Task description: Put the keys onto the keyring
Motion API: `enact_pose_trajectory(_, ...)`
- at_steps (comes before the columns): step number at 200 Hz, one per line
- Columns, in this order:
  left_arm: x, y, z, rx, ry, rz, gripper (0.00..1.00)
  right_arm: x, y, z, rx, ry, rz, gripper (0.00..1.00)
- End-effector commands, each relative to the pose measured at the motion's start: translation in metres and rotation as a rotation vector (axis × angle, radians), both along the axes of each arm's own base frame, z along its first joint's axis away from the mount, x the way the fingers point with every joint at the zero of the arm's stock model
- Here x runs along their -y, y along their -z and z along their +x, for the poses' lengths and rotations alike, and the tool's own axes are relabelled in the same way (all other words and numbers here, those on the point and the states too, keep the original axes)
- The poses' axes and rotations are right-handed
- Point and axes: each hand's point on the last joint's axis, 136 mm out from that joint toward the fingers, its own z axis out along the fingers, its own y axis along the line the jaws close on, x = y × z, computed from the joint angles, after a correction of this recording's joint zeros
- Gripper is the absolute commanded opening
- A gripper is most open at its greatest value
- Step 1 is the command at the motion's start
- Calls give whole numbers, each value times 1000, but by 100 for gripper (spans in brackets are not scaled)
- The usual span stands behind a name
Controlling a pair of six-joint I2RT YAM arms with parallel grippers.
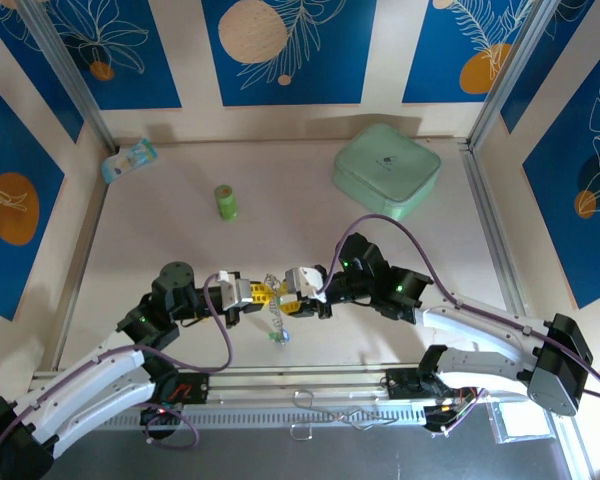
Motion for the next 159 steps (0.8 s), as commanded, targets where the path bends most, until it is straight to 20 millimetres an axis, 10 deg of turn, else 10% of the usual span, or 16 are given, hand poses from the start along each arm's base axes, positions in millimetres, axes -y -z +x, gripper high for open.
enact_pose_trajectory(1,3,-11,-9,36,55,-43,0,-2,-16,6,68,20,35,31)
enact_pose_trajectory(159,2,-6,-12,50,73,-27,0,5,2,11,13,58,-63,29)
